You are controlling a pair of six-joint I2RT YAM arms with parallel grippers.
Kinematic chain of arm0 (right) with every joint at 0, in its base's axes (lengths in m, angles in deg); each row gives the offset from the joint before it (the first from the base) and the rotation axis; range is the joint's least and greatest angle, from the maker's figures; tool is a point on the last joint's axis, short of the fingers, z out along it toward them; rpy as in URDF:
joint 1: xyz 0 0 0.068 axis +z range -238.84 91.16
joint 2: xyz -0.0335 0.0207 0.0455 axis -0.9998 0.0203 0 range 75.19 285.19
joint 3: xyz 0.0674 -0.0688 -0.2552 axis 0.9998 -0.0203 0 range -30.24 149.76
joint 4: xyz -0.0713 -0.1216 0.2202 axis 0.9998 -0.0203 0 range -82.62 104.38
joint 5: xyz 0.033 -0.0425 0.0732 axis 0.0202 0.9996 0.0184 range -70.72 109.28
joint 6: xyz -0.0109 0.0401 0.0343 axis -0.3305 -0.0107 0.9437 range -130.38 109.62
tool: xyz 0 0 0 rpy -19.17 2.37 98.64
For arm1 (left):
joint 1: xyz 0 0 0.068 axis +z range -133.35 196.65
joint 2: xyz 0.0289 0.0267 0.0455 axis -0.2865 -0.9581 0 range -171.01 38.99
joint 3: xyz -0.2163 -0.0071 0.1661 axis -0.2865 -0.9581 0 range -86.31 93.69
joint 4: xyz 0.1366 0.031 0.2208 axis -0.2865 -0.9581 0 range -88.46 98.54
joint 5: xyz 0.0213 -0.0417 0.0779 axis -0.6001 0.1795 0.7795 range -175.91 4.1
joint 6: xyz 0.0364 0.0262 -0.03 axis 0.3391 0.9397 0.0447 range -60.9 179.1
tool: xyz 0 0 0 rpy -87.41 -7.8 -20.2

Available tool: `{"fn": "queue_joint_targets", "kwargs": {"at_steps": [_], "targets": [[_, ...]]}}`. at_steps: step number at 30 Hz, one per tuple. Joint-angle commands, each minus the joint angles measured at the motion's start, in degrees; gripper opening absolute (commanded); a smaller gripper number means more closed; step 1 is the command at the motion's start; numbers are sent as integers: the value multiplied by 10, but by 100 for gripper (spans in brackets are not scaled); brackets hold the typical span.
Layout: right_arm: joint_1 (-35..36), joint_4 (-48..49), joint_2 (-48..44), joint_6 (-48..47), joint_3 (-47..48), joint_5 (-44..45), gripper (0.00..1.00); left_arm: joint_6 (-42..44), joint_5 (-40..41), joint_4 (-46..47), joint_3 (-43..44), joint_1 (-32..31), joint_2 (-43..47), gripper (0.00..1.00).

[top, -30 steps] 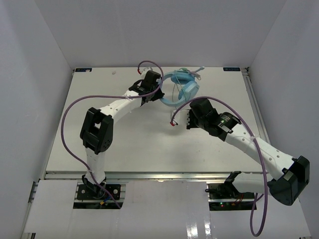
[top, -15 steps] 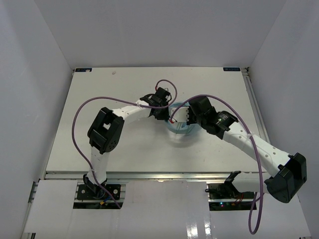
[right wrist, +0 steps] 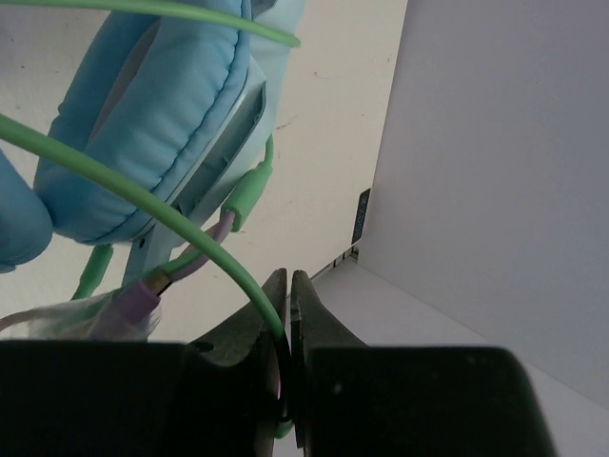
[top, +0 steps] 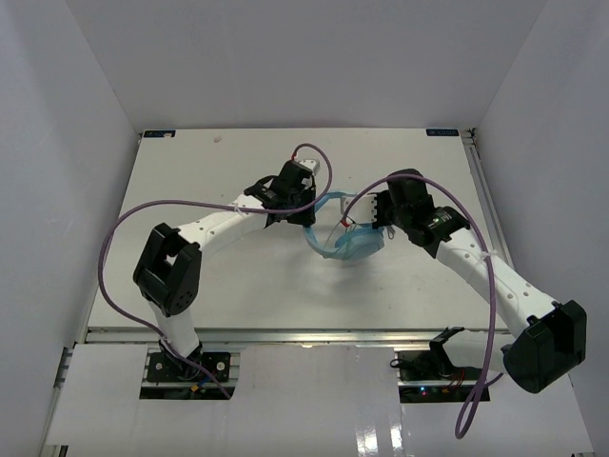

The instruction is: Wrap the headphones

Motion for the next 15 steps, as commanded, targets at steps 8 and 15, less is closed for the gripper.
{"fn": "queue_joint_targets", "kwargs": {"at_steps": [8, 15], "targets": [[-46, 42, 14, -74, 28, -126, 8, 89, -67, 22, -25, -20, 107, 0], [-61, 41, 24, -77, 23, -156, 8, 101, -75, 14, -27, -21, 131, 0]]}}
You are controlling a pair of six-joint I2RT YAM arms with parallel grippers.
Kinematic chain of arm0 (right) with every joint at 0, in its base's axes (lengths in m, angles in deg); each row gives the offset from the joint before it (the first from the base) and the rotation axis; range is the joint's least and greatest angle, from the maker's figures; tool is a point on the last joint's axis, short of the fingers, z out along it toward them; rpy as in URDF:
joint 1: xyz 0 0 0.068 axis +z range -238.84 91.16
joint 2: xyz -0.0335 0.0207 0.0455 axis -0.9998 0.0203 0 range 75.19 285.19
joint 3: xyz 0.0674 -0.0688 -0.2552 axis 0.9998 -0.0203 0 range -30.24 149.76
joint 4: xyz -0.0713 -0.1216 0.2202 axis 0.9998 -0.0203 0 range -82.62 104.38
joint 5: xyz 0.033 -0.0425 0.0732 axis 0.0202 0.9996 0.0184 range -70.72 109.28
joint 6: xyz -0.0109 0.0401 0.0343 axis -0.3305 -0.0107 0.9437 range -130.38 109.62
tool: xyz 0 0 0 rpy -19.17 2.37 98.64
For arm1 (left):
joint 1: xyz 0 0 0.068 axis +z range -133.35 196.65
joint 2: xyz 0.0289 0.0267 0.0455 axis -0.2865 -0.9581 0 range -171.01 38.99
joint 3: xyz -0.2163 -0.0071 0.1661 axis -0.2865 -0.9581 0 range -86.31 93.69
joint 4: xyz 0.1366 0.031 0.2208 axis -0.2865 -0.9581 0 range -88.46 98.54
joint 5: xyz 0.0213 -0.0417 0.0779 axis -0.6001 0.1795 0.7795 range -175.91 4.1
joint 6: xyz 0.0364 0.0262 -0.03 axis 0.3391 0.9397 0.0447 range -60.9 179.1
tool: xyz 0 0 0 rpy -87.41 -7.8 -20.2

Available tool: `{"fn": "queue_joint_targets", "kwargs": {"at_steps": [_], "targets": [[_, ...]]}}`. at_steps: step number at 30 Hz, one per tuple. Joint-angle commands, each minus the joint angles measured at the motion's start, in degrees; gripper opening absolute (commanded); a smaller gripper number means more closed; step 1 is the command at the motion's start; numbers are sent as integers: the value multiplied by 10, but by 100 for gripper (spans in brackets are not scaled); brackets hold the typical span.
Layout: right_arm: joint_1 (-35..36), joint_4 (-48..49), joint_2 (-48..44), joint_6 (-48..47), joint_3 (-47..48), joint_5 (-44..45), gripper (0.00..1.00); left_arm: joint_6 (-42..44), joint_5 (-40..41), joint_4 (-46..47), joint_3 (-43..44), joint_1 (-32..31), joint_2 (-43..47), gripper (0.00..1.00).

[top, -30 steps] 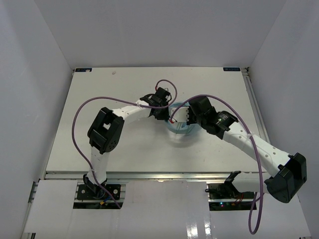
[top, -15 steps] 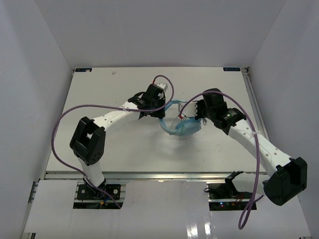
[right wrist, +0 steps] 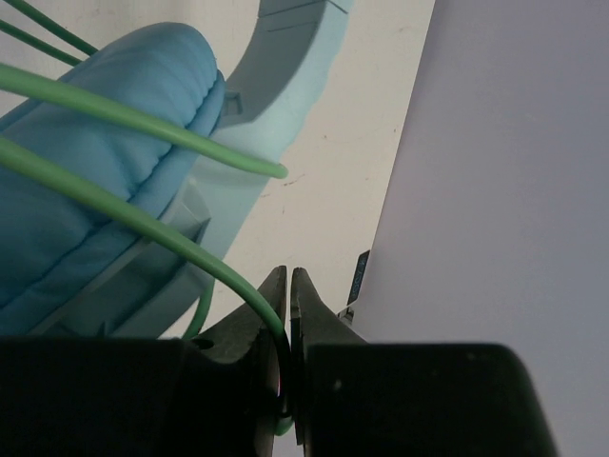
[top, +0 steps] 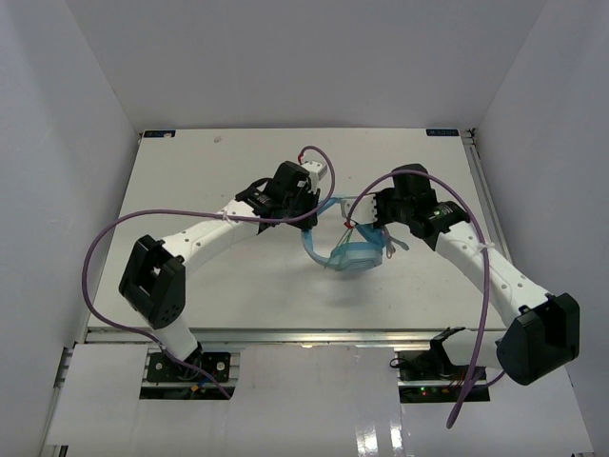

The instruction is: Wrap the headphones

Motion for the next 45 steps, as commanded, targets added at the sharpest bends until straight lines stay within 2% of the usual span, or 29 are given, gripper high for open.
{"fn": "queue_joint_targets", "kwargs": {"at_steps": [1, 6, 12, 15, 25, 33, 39, 42, 45], "targets": [[-15, 25, 1, -12, 15, -31, 8, 9, -37, 16, 0, -3, 65, 0], [-26, 26, 9, 4, 13, -48, 14, 8, -41, 10, 4, -2, 72, 0], [-54, 23, 30, 39, 36, -78, 40, 2, -55, 8, 5, -3, 77, 0], [-66, 17, 38, 54, 44, -96, 49, -3, -57, 9, -3, -3, 82, 0], [-109, 4, 57, 99, 60, -123, 64, -11, -28, 16, -34, -2, 87, 0], [-184, 1, 57, 207, 65, -167, 76, -50, -3, 25, -39, 29, 58, 0], [-233, -8, -12, 316, -1, -263, 79, -106, -15, 48, -27, 108, -2, 0], [-234, -13, -80, 353, -58, -324, 80, -128, -14, 55, -3, 138, -43, 0], [-234, -4, -165, 392, -121, -381, 86, -133, 10, 57, 38, 157, -92, 0]]}}
